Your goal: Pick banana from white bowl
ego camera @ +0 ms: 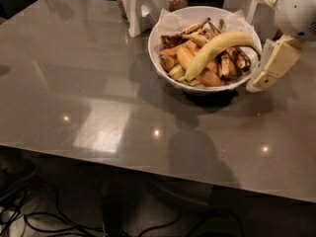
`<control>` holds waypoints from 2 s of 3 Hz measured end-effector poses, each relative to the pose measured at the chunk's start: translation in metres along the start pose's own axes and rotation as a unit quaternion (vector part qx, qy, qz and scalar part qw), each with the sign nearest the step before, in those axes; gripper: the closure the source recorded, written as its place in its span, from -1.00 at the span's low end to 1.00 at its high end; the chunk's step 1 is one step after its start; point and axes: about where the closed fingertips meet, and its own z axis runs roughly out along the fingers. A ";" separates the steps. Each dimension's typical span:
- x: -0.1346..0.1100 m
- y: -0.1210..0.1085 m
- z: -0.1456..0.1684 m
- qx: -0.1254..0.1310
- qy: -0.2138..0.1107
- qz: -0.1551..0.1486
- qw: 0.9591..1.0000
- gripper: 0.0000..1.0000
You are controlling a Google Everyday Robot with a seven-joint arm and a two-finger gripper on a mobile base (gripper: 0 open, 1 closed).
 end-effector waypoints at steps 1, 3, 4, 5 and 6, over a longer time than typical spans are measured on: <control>-0.011 -0.034 0.017 0.033 -0.031 -0.035 0.998 -1.00; -0.026 -0.066 0.043 0.045 -0.045 -0.091 0.994 -1.00; -0.026 -0.067 0.044 0.045 -0.043 -0.097 0.993 -1.00; -0.015 -0.075 0.054 0.049 -0.028 -0.116 0.992 -0.86; 0.003 -0.085 0.060 0.050 -0.005 -0.135 0.990 -0.49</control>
Offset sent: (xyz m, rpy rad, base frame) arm 0.1253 0.0408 0.0111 -0.0620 -0.2336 0.2422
